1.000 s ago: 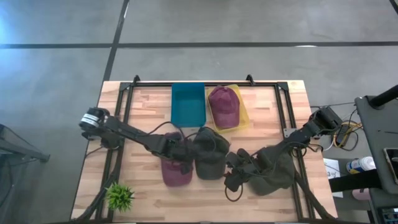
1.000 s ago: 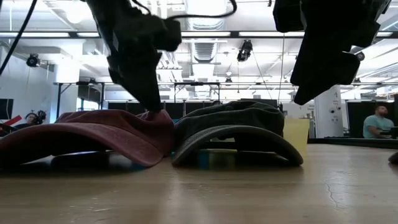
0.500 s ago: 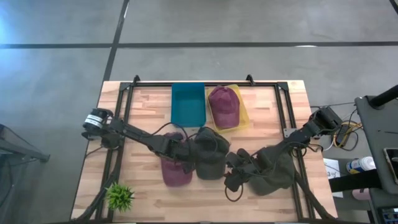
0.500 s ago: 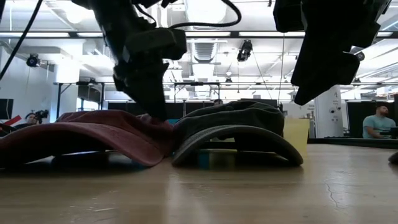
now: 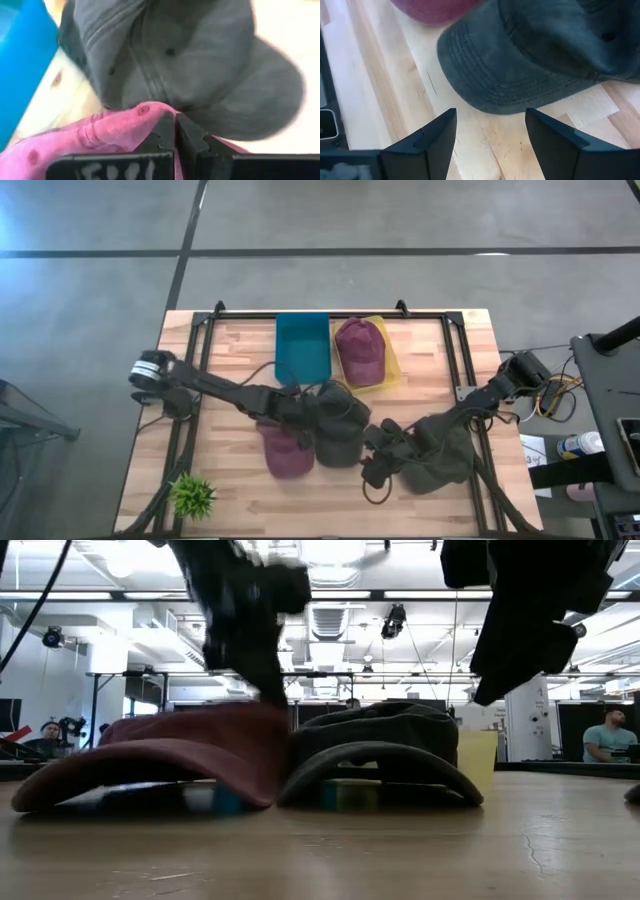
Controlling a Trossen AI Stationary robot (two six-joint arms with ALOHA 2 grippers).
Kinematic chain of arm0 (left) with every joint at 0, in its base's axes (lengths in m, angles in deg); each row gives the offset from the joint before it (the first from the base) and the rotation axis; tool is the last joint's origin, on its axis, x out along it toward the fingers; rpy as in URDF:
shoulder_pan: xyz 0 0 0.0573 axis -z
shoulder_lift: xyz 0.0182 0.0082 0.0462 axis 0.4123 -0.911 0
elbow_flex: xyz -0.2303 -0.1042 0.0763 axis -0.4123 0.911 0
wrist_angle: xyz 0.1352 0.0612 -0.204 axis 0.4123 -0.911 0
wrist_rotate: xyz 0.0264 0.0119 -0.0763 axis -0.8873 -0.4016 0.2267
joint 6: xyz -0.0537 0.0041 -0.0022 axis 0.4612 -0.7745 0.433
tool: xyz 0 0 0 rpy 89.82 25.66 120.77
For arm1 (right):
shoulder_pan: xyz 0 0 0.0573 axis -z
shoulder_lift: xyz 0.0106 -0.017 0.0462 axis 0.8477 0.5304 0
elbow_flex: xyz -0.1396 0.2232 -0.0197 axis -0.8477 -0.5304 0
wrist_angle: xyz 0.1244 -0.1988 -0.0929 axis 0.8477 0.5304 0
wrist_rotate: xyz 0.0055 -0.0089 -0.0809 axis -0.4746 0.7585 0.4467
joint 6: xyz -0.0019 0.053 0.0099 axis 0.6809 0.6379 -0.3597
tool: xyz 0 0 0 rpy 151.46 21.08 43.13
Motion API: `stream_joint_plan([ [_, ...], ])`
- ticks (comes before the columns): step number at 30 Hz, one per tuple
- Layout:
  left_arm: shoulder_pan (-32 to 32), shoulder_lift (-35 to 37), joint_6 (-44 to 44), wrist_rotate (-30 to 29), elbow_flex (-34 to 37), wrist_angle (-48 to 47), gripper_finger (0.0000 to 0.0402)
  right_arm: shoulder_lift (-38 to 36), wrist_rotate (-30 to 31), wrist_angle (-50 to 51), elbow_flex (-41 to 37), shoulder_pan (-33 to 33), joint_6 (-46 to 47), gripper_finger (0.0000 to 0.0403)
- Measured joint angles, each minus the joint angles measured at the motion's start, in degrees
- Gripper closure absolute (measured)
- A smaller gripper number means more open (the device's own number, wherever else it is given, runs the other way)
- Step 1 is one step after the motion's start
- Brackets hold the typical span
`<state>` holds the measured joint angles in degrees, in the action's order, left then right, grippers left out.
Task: Pick & Place hat
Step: Put the red cap into the yellow bin
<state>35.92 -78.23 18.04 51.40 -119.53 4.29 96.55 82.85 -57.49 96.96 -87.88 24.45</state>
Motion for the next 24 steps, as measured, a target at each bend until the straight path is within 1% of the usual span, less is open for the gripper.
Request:
stream_joint_plan([
  [4,0.23,5.44,0.27,0.32,-3.41,-4.51,0.04,-1.34,-0.02,0.02,0.0,-0.09,-1.82,0.0172],
  [7,0.26,9.79,1.05,-0.77,-5.74,-5.41,0.04,-1.99,-0.06,0.0,0.0,0.05,-2.27,0.0172],
  [10,0.26,14.19,1.64,-4.36,-7.2,-5.34,0.0401,-3.03,-0.37,-0.07,0.0,0.07,-1.01,0.0172],
  [14,0.26,18.62,1.88,-13.16,-7.22,-4.56,0.0401,-5.59,-0.07,-0.94,0.0,-0.26,-0.48,0.0172],
  [16,0.26,19.89,1.85,-16.95,-7.2,-4.3,0.0401,-6.97,1.47,-1.92,0.0,-0.56,-0.55,0.0172],
  [18,0.2,20.3,1.46,-18.61,-7.18,-2.62,0.0401,-8.09,3.69,-2.95,0.0,-0.63,-0.82,0.0172],
  [21,0.22,20.2,-1.17,-18.77,-7.09,2.72,0.0401,-9.9,7.68,-3.79,0.0,-0.47,-0.41,0.0172],
  [24,0.24,20.17,-3.76,-18.85,-7.2,8.1,0.0401,-10.88,11.42,-3.9,-0.05,-0.25,2.71,0.0172],
])
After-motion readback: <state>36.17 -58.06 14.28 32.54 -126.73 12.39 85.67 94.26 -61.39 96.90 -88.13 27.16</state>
